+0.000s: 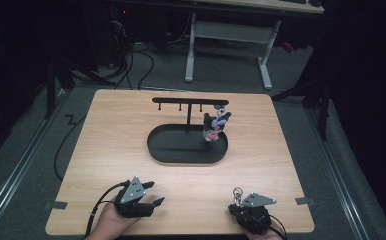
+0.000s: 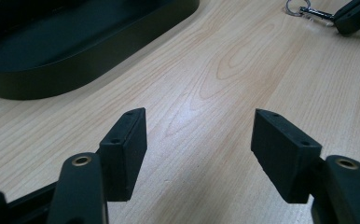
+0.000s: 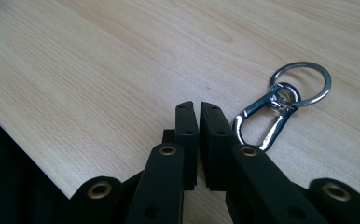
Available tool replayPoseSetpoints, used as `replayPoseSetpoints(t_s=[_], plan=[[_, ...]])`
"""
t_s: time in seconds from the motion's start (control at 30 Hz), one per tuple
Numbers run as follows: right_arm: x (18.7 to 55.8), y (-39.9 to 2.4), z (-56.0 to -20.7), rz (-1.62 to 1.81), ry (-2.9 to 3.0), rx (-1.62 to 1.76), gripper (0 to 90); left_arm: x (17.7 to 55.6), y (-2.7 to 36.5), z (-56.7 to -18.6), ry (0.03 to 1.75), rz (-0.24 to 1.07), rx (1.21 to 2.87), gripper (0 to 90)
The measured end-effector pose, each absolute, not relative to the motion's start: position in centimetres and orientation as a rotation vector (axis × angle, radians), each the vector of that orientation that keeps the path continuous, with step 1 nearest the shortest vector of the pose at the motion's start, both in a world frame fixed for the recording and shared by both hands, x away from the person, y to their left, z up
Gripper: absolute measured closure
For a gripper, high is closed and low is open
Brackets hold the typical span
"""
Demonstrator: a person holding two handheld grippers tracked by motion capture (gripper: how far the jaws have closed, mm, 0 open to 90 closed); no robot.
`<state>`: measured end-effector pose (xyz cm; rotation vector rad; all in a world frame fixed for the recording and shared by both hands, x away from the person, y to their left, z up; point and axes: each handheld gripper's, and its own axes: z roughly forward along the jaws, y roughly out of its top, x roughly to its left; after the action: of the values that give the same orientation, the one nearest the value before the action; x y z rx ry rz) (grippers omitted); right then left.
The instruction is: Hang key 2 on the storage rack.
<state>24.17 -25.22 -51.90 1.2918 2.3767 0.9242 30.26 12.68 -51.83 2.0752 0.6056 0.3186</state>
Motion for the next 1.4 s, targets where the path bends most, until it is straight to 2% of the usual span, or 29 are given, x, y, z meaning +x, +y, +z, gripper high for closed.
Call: replayPoseSetpoints(t_s=[0.43,0.73,0.8,0.97,1.13,1.23,1.4], plan=[[25.5,-29.8,-51.8,0.879,2.196,1.471,85.4,30.3,12.8,-51.8,0.609,0.32,2.071,36.6],[25.3,-30.3,-50.7,0.864,2.198,1.421,71.6,30.5,13.0,-51.8,0.596,0.341,2.083,36.6],[25.8,-29.8,-50.6,0.821,2.223,1.383,65.0,30.4,13.0,-51.9,0.611,0.324,2.066,36.6],[26.6,-28.9,-51.1,0.752,2.264,1.328,60.0,30.5,13.3,-51.7,0.589,0.344,2.078,36.6],[27.5,-28.0,-51.6,0.73,2.278,1.269,58.7,30.4,13.4,-51.6,0.608,0.325,2.052,36.6],[28.0,-27.9,-51.7,0.756,2.289,1.256,65.3,30.5,13.6,-51.6,0.593,0.341,2.066,36.6],[28.0,-27.9,-51.9,0.822,2.269,1.304,68.5,30.5,13.5,-51.6,0.592,0.34,2.07,36.6]])
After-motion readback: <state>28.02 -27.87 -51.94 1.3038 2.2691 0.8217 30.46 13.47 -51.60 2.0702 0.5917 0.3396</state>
